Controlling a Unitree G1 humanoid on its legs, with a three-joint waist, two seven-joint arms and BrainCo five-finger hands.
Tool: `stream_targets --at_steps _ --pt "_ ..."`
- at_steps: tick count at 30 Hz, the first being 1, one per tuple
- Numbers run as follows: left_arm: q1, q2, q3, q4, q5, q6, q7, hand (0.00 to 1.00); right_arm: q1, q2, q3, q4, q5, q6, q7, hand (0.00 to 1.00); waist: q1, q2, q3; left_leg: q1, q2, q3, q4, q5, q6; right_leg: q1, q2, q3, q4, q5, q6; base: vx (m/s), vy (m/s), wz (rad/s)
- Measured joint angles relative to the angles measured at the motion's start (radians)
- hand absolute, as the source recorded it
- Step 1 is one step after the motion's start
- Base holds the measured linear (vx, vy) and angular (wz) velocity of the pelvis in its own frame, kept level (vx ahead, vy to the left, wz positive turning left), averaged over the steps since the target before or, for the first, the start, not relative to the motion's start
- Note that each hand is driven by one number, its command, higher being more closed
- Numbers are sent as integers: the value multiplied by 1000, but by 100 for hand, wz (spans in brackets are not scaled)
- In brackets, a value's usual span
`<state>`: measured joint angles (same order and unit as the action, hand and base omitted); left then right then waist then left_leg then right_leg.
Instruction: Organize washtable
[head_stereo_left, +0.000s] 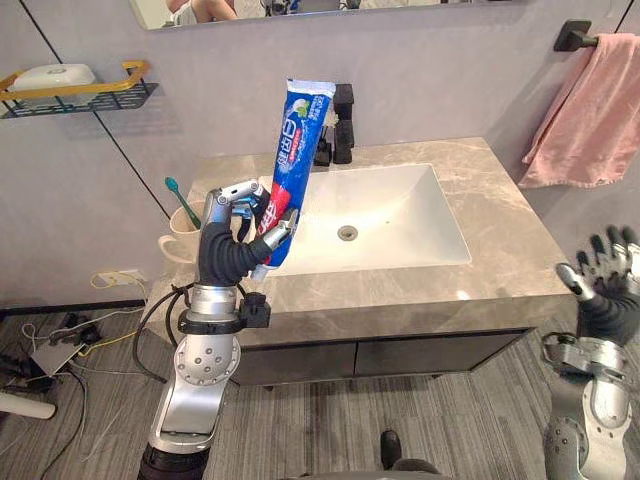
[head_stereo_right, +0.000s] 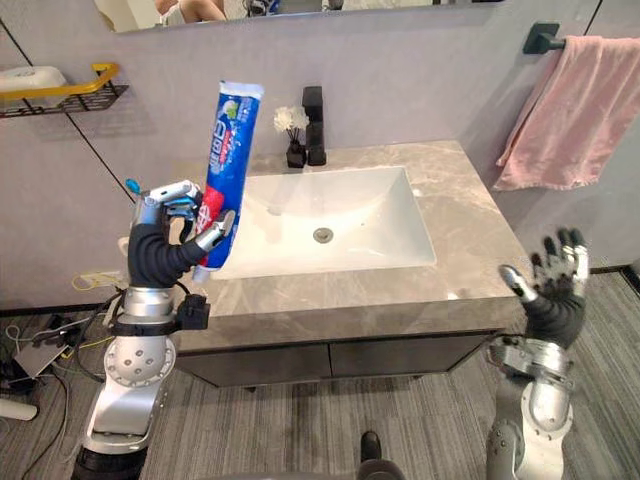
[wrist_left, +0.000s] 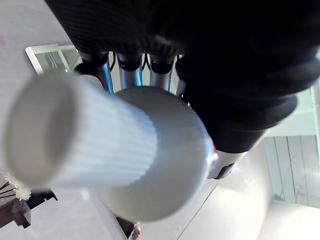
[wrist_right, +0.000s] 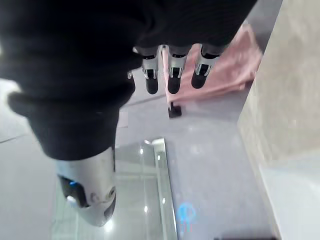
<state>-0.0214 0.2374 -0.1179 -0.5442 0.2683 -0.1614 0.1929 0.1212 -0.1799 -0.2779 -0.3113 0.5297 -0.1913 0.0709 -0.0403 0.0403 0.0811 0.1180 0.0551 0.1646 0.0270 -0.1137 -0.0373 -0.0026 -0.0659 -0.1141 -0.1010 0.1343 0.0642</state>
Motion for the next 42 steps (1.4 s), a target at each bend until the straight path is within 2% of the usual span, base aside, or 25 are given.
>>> stream_targets --at_steps 2,7,12,15,18,22,30,42 --pt "0 0 -7 0 0 0 -4 100 -17 -5 44 0 29 2 22 0 1 0 -8 -1 -1 -4 0 0 0 2 -2 -6 0 1 1 -10 2 11" --pt "-3 -1 -73 0 0 -1 -18 100 -106 -23 271 0 102 23 89 0 7 -5 -23 -1 -3 -26 5 0 0 16 -6 -27 0 0 1 -17 -3 12" --pt "-27 -3 -88 5 0 0 -18 100 -138 -23 342 3 232 46 123 0 27 -10 -32 -4 -4 -30 6 1 1 18 -8 -35 0 0 1 -33 -9 5" --pt "-47 -7 -101 6 0 -1 -18 100 -170 -23 397 18 295 52 131 0 26 -12 -35 -5 -4 -36 5 1 1 18 -9 -42 0 0 1 -22 -9 6" --pt "-70 -12 -141 28 1 -1 -17 100 -206 -24 481 18 374 81 163 0 26 -15 -45 -4 -3 -38 -1 7 1 18 -9 -44 0 0 1 0 0 0" --pt "-85 -20 -161 74 1 -1 -17 100 -234 -21 563 18 436 98 197 0 26 -23 -61 -1 -4 -40 -14 12 1 15 -9 -47 0 0 1 -3 -2 1" --pt "-97 -20 -216 92 1 1 -17 100 -258 0 683 38 542 130 218 0 26 -37 -80 0 -5 -41 -19 13 1 15 -10 -49 0 0 1 0 0 0" --pt "-156 -30 -271 165 2 1 -20 100 -292 11 699 72 581 131 210 0 25 -43 -85 2 -5 -50 -29 24 1 14 -10 -53 0 -1 0 -3 -1 0"
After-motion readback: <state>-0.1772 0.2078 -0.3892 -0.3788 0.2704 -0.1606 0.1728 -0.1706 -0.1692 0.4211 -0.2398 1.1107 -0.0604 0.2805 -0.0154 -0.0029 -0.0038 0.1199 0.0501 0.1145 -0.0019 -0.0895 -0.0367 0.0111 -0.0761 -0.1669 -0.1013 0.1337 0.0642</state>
